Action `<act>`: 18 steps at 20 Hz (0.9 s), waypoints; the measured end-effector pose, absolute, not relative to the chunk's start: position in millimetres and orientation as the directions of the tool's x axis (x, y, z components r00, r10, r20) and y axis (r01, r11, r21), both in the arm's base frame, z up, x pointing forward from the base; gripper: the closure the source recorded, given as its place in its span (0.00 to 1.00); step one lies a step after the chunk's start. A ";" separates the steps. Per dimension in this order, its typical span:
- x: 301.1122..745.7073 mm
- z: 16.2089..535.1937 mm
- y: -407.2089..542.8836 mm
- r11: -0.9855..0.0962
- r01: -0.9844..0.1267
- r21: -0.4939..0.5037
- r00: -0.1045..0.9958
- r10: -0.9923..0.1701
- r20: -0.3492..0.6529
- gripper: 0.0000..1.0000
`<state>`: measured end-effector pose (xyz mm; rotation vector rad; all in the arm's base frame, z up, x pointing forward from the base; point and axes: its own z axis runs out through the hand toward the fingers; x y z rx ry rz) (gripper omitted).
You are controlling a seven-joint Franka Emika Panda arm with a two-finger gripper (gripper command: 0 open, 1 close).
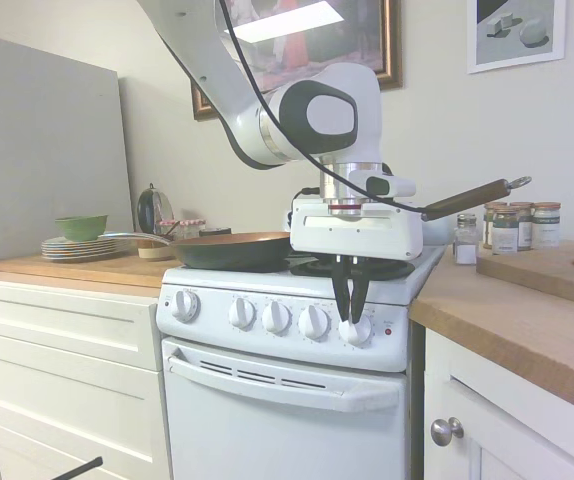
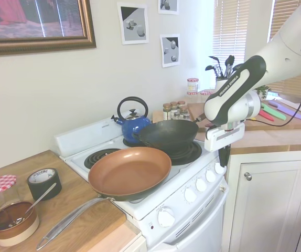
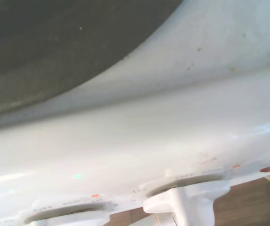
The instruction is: Turn on the stove on the bottom right
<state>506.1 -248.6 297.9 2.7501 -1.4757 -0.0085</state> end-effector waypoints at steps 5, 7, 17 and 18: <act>506.4 302.0 -250.1 -0.551 -0.834 0.018 0.551 -0.834 0.009 1.00; 506.8 306.2 -256.1 -0.544 -0.839 0.014 0.545 -0.839 0.019 1.00; 514.4 307.8 -260.6 -0.547 -0.837 0.018 0.548 -0.836 0.023 1.00; 516.4 306.2 -260.4 -0.549 -0.836 0.020 0.549 -0.835 0.022 1.00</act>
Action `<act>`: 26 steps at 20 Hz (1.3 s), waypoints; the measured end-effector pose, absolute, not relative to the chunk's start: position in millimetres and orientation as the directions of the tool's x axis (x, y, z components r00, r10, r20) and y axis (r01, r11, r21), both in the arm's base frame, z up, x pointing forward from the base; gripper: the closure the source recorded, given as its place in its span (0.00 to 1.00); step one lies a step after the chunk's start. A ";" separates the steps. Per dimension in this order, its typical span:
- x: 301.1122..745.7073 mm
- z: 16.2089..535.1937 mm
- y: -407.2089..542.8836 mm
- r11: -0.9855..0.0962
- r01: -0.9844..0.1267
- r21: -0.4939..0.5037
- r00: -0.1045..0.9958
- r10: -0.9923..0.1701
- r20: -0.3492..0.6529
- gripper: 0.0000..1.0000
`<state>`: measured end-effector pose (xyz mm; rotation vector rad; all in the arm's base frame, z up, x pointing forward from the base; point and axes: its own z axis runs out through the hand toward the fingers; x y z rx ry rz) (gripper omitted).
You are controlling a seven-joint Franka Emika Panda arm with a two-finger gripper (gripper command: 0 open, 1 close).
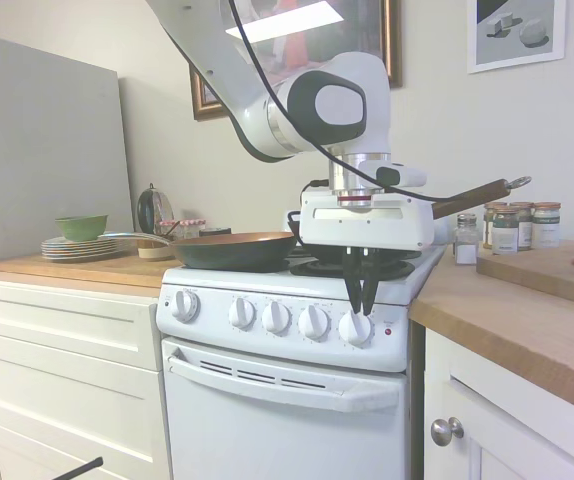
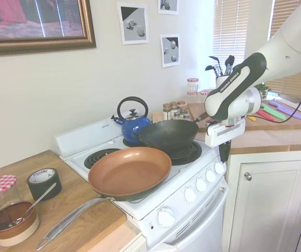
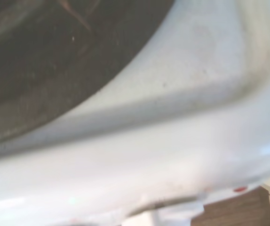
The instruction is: Turn on the stove on the bottom right
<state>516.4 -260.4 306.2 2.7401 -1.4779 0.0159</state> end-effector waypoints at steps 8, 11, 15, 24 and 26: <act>526.1 300.4 -251.4 -0.565 -0.824 0.034 0.566 -0.825 0.008 1.00; 527.3 300.3 -248.0 -0.568 -0.822 0.037 0.568 -0.823 0.005 1.00; 529.1 299.6 -241.6 -0.568 -0.822 0.041 0.569 -0.823 -0.002 1.00; 532.4 292.9 -223.9 -0.568 -0.821 0.047 0.568 -0.823 -0.017 1.00; 532.2 291.2 -222.6 -0.568 -0.822 0.047 0.567 -0.823 -0.021 1.00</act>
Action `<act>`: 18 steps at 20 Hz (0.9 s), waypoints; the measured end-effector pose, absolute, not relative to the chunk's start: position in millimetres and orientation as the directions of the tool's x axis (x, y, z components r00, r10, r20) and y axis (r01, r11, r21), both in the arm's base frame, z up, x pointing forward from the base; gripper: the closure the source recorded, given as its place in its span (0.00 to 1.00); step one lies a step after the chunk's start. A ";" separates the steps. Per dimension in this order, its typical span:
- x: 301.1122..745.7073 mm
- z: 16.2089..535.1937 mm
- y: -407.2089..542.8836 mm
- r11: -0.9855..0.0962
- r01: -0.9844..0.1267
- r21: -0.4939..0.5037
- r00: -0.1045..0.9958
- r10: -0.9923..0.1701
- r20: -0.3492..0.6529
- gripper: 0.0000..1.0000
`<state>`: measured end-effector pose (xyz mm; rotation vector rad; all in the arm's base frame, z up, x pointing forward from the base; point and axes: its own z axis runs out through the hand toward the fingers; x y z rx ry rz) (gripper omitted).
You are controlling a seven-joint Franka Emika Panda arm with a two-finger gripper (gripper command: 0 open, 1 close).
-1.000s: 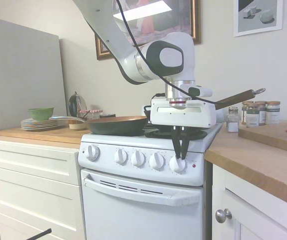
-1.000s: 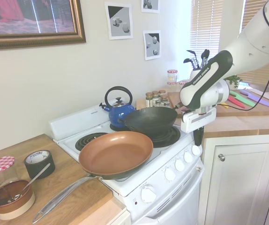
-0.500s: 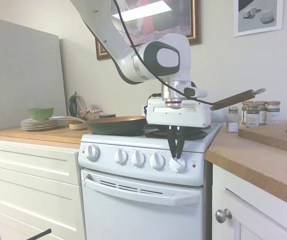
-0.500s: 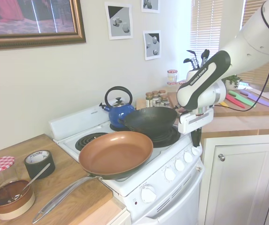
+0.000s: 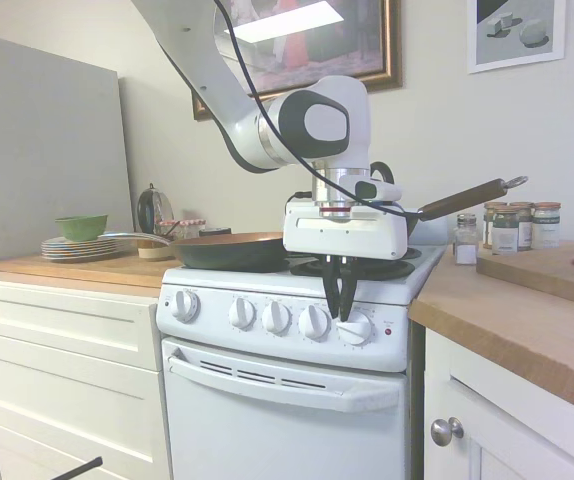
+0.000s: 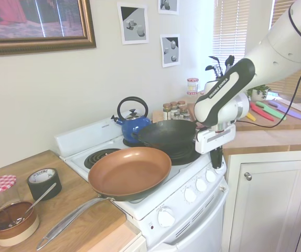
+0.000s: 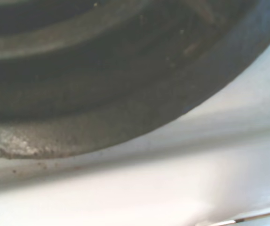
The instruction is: Turn on the stove on the bottom right
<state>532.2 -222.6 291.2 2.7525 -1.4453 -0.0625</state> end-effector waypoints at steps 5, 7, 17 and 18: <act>530.1 283.5 -220.8 -0.563 -0.825 0.053 0.562 -0.826 -0.027 1.00; 529.5 281.3 -220.6 -0.562 -0.825 0.053 0.562 -0.827 -0.025 1.00; 523.2 271.8 -220.8 -0.568 -0.822 0.051 0.568 -0.823 -0.002 1.00; 521.9 270.2 -221.6 -0.566 -0.822 0.052 0.567 -0.824 0.000 1.00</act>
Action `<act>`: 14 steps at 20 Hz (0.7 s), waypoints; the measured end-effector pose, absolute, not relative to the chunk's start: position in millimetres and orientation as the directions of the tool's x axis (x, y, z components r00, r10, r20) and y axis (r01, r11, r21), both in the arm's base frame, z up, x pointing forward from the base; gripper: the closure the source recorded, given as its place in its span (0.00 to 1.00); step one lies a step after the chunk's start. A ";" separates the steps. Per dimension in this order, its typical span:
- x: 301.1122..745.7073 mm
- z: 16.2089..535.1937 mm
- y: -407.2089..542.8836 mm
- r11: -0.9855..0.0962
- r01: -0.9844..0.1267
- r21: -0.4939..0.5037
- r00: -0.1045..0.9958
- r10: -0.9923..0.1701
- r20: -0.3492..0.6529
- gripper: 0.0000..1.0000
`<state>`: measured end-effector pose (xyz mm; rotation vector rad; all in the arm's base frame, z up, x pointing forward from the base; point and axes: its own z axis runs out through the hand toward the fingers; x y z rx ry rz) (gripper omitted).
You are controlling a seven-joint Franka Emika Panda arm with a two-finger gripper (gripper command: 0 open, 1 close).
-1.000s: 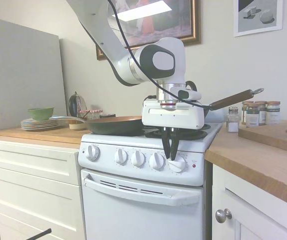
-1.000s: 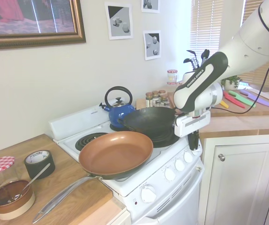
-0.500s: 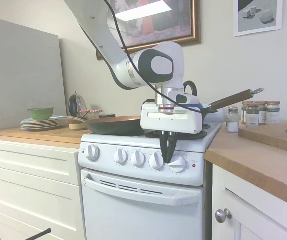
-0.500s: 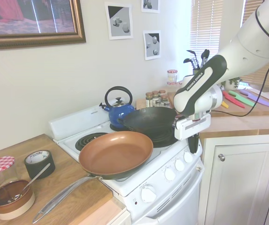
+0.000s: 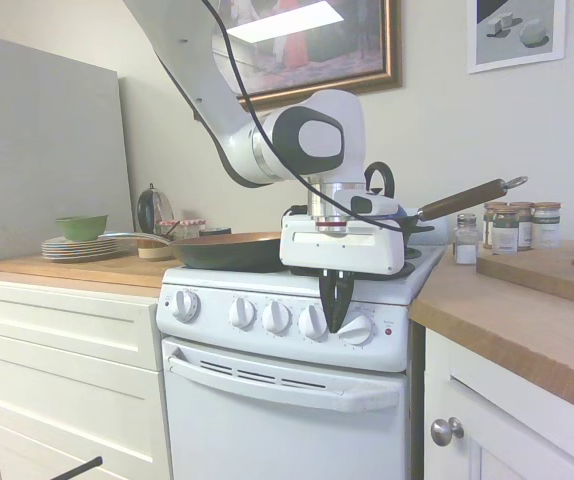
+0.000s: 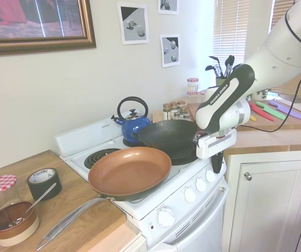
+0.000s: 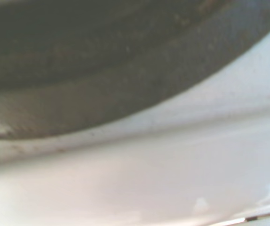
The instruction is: Turn on the stove on the bottom right
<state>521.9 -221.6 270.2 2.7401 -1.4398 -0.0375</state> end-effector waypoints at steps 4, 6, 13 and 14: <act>517.4 264.9 -226.1 -0.562 -0.825 0.054 0.564 -0.826 0.012 1.00; 515.9 262.5 -226.3 -0.566 -0.822 0.056 0.568 -0.823 0.020 1.00; 516.0 262.0 -225.2 -0.575 -0.816 0.061 0.577 -0.816 0.025 1.00; 516.2 262.0 -224.7 -0.578 -0.814 0.063 0.580 -0.814 0.026 1.00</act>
